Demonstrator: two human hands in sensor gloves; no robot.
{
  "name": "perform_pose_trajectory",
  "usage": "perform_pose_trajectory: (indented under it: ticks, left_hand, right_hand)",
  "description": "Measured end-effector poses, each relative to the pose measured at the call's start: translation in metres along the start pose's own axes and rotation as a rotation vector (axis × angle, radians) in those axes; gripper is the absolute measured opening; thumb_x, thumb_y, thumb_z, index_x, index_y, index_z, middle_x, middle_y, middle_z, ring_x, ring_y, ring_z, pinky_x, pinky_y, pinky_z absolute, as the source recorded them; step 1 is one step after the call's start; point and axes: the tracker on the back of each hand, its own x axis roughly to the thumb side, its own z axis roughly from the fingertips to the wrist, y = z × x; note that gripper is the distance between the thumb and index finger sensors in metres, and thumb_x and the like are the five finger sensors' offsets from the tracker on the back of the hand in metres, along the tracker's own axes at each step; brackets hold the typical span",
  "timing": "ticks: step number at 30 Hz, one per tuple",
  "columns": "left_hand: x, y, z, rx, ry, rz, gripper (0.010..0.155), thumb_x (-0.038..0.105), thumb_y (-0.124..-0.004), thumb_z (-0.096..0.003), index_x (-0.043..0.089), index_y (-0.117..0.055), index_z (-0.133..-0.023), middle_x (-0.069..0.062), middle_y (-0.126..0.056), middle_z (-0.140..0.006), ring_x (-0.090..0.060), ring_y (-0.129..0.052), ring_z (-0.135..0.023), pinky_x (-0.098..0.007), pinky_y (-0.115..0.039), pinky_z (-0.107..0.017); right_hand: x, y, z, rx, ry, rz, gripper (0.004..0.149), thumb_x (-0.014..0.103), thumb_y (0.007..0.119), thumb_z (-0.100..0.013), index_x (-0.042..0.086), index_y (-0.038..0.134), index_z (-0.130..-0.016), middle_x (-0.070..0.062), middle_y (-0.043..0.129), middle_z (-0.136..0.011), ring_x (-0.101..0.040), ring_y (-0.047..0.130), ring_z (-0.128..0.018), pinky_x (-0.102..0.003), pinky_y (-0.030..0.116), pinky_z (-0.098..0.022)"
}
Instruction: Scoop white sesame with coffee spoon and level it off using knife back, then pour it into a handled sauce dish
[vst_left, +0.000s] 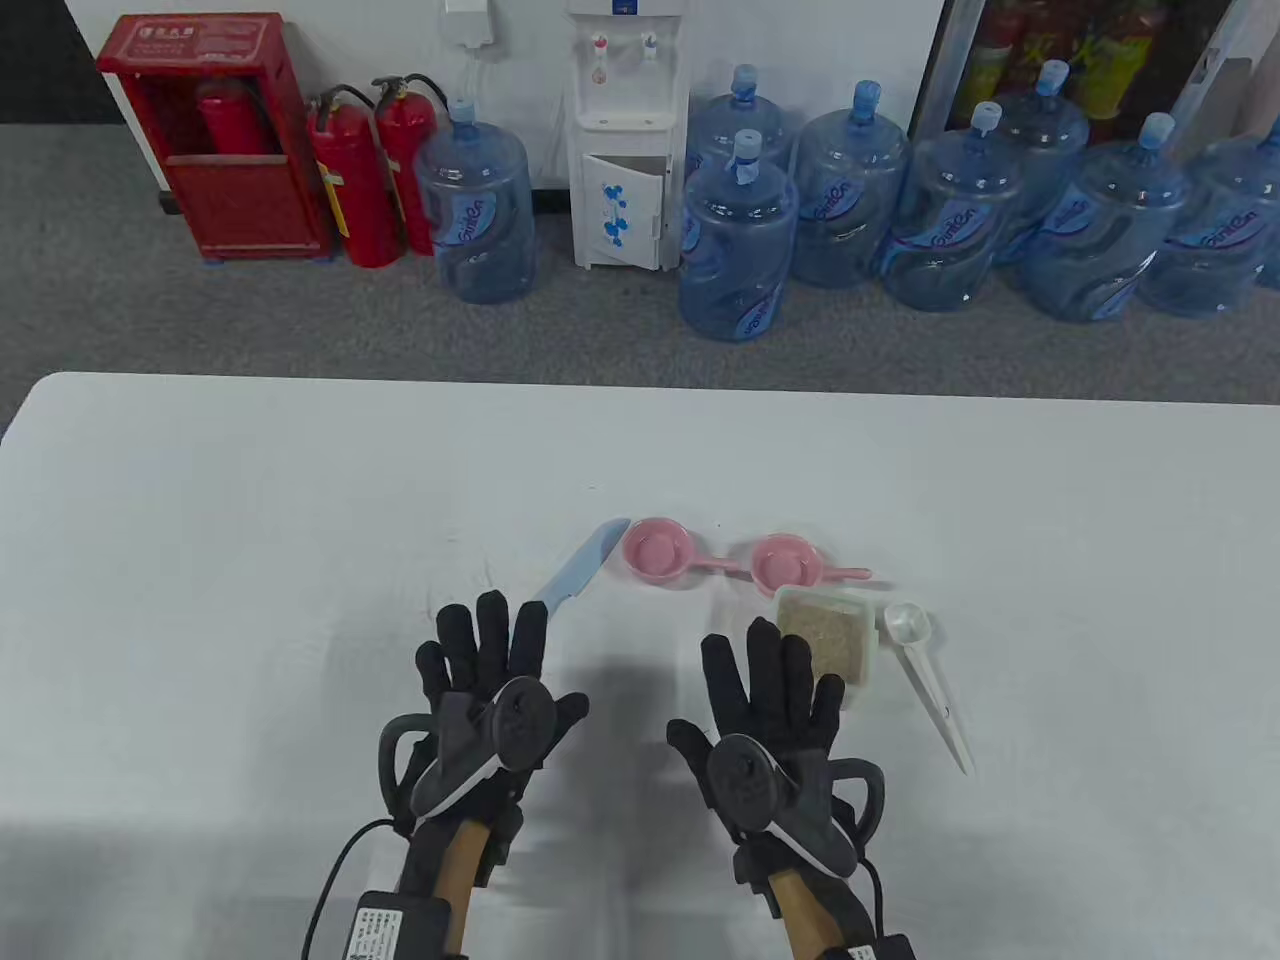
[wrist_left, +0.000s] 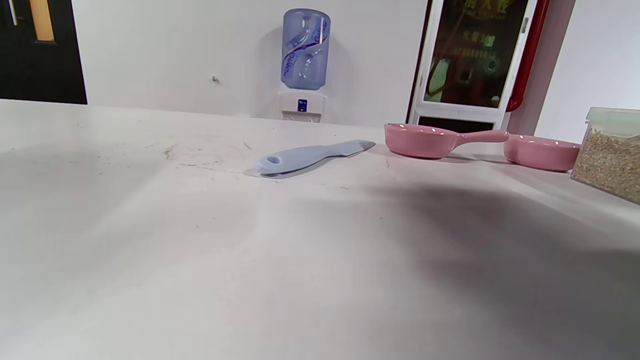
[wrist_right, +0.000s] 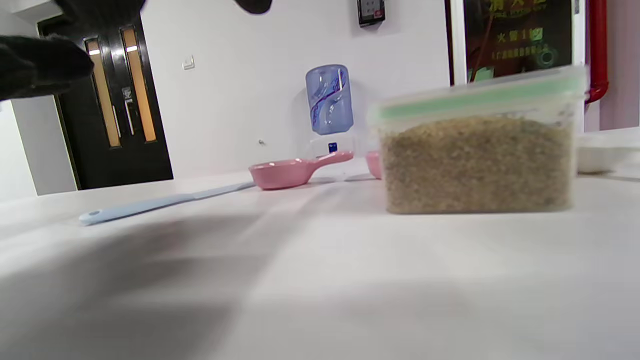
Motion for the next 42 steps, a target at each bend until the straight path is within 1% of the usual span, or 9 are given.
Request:
perform_pose_trajectory:
  ticks: [8, 18, 22, 24, 26, 29, 31, 38, 42]
  left_hand:
    - [0.0, 0.001, -0.001, -0.004, -0.001, -0.003, 0.087, 0.069, -0.048, -0.0491, 0.031, -0.008, -0.117, -0.013, -0.003, -0.123, -0.05, -0.004, -0.11, -0.066, -0.023, -0.08]
    - [-0.001, 0.001, -0.003, -0.013, -0.001, -0.02, 0.087, 0.069, -0.048, -0.0493, 0.031, -0.009, -0.117, -0.013, -0.003, -0.124, -0.05, -0.004, -0.11, -0.066, -0.023, -0.08]
    - [0.001, 0.002, -0.004, -0.004, -0.006, -0.032, 0.087, 0.069, -0.048, -0.0493, 0.031, -0.008, -0.117, -0.013, -0.003, -0.124, -0.05, -0.003, -0.11, -0.065, -0.021, -0.08]
    - [0.002, 0.002, -0.004, -0.001, -0.01, -0.039, 0.087, 0.069, -0.048, -0.0493, 0.031, -0.009, -0.117, -0.013, -0.003, -0.124, -0.05, -0.003, -0.11, -0.065, -0.022, -0.08]
    - [0.001, 0.002, -0.004, -0.006, -0.013, -0.039, 0.087, 0.069, -0.048, -0.0493, 0.031, -0.008, -0.117, -0.013, -0.003, -0.124, -0.05, -0.003, -0.11, -0.065, -0.022, -0.08]
    - [0.0, 0.001, -0.004, -0.009, -0.011, -0.029, 0.087, 0.069, -0.048, -0.0492, 0.031, -0.008, -0.117, -0.013, -0.003, -0.124, -0.05, -0.003, -0.11, -0.065, -0.022, -0.08]
    - [0.0, 0.0, -0.004, -0.015, -0.01, -0.028, 0.087, 0.069, -0.048, -0.0493, 0.03, -0.008, -0.117, -0.013, -0.003, -0.124, -0.05, -0.003, -0.11, -0.065, -0.022, -0.08]
    - [-0.002, -0.001, -0.005, -0.025, -0.004, -0.02, 0.087, 0.069, -0.048, -0.0493, 0.031, -0.009, -0.117, -0.013, -0.004, -0.124, -0.05, -0.003, -0.11, -0.065, -0.022, -0.08]
    - [-0.002, -0.002, -0.006, -0.037, -0.005, -0.021, 0.087, 0.069, -0.048, -0.0493, 0.031, -0.008, -0.117, -0.014, -0.004, -0.124, -0.05, -0.003, -0.11, -0.065, -0.023, -0.08]
  right_hand:
    - [-0.006, -0.01, -0.001, -0.005, 0.025, -0.066, 0.082, 0.07, 0.05, -0.057, 0.03, 0.022, -0.123, -0.016, 0.006, -0.125, -0.044, 0.013, -0.113, -0.068, 0.02, -0.074]
    - [-0.061, -0.041, -0.008, -0.08, 0.192, -0.3, 0.082, 0.068, 0.054, -0.058, 0.028, 0.025, -0.124, -0.016, 0.009, -0.126, -0.043, 0.015, -0.114, -0.067, 0.023, -0.077]
    - [-0.083, -0.057, -0.023, -0.061, 0.192, -0.249, 0.085, 0.068, 0.062, -0.057, 0.029, 0.026, -0.124, -0.015, 0.009, -0.127, -0.042, 0.015, -0.115, -0.066, 0.023, -0.079]
    - [-0.094, -0.061, -0.035, -0.012, 0.183, -0.27, 0.089, 0.066, 0.069, -0.056, 0.029, 0.026, -0.124, -0.014, 0.008, -0.127, -0.041, 0.015, -0.115, -0.066, 0.021, -0.08]
    - [-0.106, -0.06, -0.051, 0.099, 0.178, -0.242, 0.094, 0.066, 0.075, -0.053, 0.029, 0.024, -0.123, -0.013, 0.007, -0.127, -0.039, 0.012, -0.116, -0.066, 0.021, -0.081]
    - [-0.116, -0.048, -0.069, 0.256, 0.174, -0.163, 0.102, 0.068, 0.08, -0.049, 0.03, 0.021, -0.123, -0.012, 0.005, -0.127, -0.039, 0.009, -0.116, -0.067, 0.02, -0.081]
    - [-0.118, -0.039, -0.08, 0.314, 0.153, -0.143, 0.106, 0.068, 0.082, -0.046, 0.03, 0.019, -0.122, -0.012, 0.005, -0.127, -0.039, 0.009, -0.116, -0.067, 0.019, -0.081]
    - [-0.125, -0.011, -0.097, 0.489, 0.154, -0.116, 0.118, 0.065, 0.093, -0.04, 0.032, 0.013, -0.121, -0.013, 0.004, -0.127, -0.04, 0.008, -0.117, -0.068, 0.018, -0.082]
    - [-0.127, -0.002, -0.097, 0.505, 0.141, -0.106, 0.119, 0.06, 0.096, -0.041, 0.031, 0.012, -0.121, -0.013, 0.007, -0.128, -0.041, 0.013, -0.118, -0.069, 0.022, -0.082]
